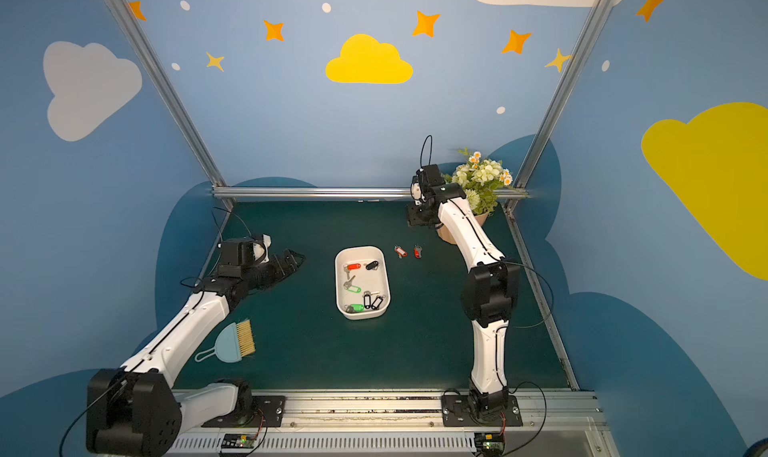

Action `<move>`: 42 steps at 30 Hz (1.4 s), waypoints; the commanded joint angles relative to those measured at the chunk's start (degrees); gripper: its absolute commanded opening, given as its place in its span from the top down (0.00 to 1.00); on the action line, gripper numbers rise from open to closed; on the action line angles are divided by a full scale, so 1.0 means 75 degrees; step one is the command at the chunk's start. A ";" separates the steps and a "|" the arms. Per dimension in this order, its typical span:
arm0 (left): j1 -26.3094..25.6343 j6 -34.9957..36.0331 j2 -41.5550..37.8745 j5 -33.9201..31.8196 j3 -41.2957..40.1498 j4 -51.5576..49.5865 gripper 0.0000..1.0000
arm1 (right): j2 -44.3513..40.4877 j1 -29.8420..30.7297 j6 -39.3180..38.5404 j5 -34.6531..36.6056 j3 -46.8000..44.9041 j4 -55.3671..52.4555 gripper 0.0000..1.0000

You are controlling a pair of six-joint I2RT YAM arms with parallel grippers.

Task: Take the keys out of the storage box
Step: Place the key at the center of the board, then pick up the key from the storage box.

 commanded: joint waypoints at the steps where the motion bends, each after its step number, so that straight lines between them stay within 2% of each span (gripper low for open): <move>1: 0.0019 -0.0029 0.0194 0.0620 0.0251 -0.0041 0.01 | -0.0402 0.0180 -0.0047 -0.0553 -0.0436 0.0287 0.35; 8: 0.0019 -0.0061 0.0928 0.1516 0.0680 -0.0030 0.07 | -0.1205 0.0472 -0.0403 -0.1115 -0.1327 0.0744 0.32; 15: 0.0025 -0.0188 0.1793 0.2391 0.1137 0.0126 0.14 | -0.1496 0.0874 -0.0690 -0.1645 -0.2058 0.1227 0.32; 23: 0.0025 -0.0509 0.2379 0.2881 0.1072 0.0652 0.19 | -0.0875 0.1613 -0.0604 -0.1715 -0.2008 0.1375 0.34; 35: -0.0095 -0.0901 0.3732 0.3607 0.1404 0.1174 0.35 | 0.0499 0.2488 -0.0792 -0.1640 -0.1273 0.1516 0.39; 42: -0.0269 -0.0888 0.4190 0.3660 0.1527 0.1078 0.42 | 0.0570 0.2934 -0.1291 -0.1640 -0.2123 0.2125 0.41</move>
